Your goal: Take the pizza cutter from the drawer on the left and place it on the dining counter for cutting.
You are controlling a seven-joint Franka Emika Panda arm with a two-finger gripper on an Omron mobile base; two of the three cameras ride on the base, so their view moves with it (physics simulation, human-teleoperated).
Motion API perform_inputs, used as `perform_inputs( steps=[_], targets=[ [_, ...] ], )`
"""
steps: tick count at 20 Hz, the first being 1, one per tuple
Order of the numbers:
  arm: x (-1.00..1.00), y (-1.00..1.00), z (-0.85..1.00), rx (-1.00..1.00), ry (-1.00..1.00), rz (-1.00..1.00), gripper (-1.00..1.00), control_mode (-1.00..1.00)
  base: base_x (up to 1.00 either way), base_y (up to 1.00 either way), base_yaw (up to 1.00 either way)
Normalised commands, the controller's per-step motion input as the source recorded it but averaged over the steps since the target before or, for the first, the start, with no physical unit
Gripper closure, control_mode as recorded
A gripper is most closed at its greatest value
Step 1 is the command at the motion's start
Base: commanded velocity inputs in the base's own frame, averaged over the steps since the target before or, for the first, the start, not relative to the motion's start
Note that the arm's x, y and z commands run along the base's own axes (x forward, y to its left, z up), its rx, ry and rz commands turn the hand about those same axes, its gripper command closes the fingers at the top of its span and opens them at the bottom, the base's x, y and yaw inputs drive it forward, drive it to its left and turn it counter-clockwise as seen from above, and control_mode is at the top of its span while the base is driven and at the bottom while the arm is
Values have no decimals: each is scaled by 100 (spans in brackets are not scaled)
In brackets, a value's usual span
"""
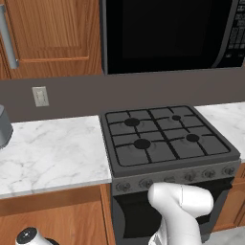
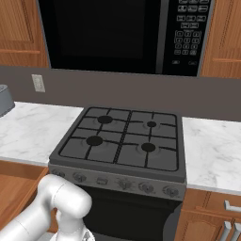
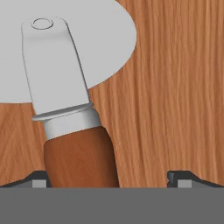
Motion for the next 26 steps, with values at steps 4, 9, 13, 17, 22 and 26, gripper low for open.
perform_inputs(
  steps=[4, 9, 13, 17, 22, 26],
  targets=[
    [0, 0, 0, 0, 0, 0, -100, -100, 0, 0, 0],
    [0, 0, 0, 0, 0, 0, 100, -100, 0, 0, 0],
    [0, 0, 0, 0, 0, 0, 100, -100, 0, 0, 0],
    [1, 0, 11, 0, 0, 0, 100, -100, 0, 0, 0],
    [0, 0, 47, -1, 0, -1, 100, -100, 0, 0, 0],
    [0, 0, 57, -2, 0, -1, 100, -100, 0, 0, 0]
  ],
)
